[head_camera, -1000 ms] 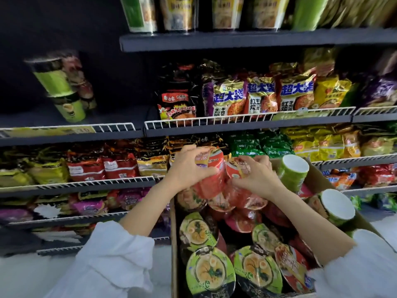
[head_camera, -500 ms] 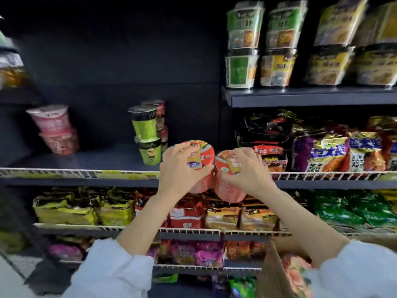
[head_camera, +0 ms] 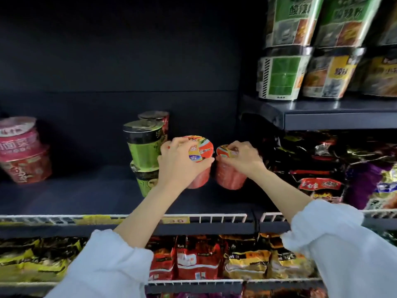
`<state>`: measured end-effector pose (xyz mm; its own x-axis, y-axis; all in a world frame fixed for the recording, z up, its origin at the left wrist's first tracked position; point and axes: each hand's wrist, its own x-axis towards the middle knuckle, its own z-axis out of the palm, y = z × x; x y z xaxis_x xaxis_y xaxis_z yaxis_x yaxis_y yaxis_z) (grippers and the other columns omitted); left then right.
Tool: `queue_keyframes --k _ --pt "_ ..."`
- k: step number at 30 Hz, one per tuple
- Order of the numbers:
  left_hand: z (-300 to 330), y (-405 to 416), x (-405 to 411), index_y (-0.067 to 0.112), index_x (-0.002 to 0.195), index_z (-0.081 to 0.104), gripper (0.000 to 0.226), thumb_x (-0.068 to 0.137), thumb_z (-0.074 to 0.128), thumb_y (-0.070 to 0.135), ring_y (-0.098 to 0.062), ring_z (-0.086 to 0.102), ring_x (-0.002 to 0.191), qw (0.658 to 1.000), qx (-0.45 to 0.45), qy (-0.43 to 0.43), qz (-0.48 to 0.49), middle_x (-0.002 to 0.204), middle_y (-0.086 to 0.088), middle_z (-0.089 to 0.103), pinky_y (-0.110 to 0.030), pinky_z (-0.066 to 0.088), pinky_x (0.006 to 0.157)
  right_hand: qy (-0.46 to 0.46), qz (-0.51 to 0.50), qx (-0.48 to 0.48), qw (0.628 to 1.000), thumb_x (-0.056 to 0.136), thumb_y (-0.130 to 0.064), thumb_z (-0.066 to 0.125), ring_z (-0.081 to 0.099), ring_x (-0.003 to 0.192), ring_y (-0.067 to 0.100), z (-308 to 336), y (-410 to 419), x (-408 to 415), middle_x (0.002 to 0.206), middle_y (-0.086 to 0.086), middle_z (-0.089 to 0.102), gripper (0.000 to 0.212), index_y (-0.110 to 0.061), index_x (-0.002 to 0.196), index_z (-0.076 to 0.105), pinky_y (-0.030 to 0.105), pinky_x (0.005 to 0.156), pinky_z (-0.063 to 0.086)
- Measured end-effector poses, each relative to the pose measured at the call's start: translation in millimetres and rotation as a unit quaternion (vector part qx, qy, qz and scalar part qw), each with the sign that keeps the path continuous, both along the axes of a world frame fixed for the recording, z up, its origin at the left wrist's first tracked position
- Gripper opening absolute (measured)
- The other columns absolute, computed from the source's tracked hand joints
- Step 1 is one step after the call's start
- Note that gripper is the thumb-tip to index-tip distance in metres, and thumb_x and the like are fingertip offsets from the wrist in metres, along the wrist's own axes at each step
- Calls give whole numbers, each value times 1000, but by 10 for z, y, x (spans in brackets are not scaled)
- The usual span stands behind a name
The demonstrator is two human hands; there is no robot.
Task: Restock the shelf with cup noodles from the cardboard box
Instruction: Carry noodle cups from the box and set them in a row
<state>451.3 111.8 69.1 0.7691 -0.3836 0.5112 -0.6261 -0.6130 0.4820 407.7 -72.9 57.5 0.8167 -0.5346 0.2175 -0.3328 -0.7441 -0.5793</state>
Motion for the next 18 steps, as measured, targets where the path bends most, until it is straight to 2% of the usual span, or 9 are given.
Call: queue_keyframes --k 2,5,9,11,13,15,18 --pt "-45 -138 203 31 126 57 65 69 67 62 -27 37 125 1000 5 10 11 130 6 48 -47 40 99 -4 -12 -12 1000 69 -64 64 44 120 35 -54 -151 305 126 10 46 63 -25 119 55 48 102 40" --pt "-128 -337 437 35 123 58 63 67 68 62 -29 42 122 999 12 25 16 126 5 52 -48 42 97 22 -25 -30 999 72 -73 51 31 132 37 -151 -300 693 140 12 38 80 -21 133 46 47 110 29" --pt "-171 -510 690 31 122 59 63 67 67 62 -30 42 122 999 44 25 19 128 3 51 -48 44 96 212 11 -34 977 90 -64 32 -5 146 33 -385 -454 922 159 7 -5 73 -31 151 8 51 117 3" --pt "-175 -593 825 30 121 59 63 67 66 62 -30 43 121 998 50 24 14 128 3 51 -48 44 96 228 30 -28 973 90 -65 34 -9 146 30 -440 -530 953 159 4 -13 77 -32 151 0 47 118 1" --pt "-156 -690 957 31 120 60 64 66 65 64 -29 45 121 999 41 32 1 128 3 52 -47 44 96 182 46 -23 982 89 -60 43 -1 146 28 -467 -612 992 159 4 -5 78 -33 151 5 37 119 6" --pt "-128 -807 1061 32 122 59 64 67 64 64 -29 45 122 998 27 48 -19 129 3 52 -47 43 98 130 58 -8 990 86 -47 59 12 144 27 -499 -681 1004 156 7 9 79 -29 150 16 29 115 16" --pt "-68 -1039 1142 34 124 57 61 71 65 63 -27 40 124 997 5 60 -42 131 4 49 -45 39 103 32 66 68 995 77 -25 76 41 127 18 -568 -752 990 136 3 41 78 -15 143 36 10 94 35"
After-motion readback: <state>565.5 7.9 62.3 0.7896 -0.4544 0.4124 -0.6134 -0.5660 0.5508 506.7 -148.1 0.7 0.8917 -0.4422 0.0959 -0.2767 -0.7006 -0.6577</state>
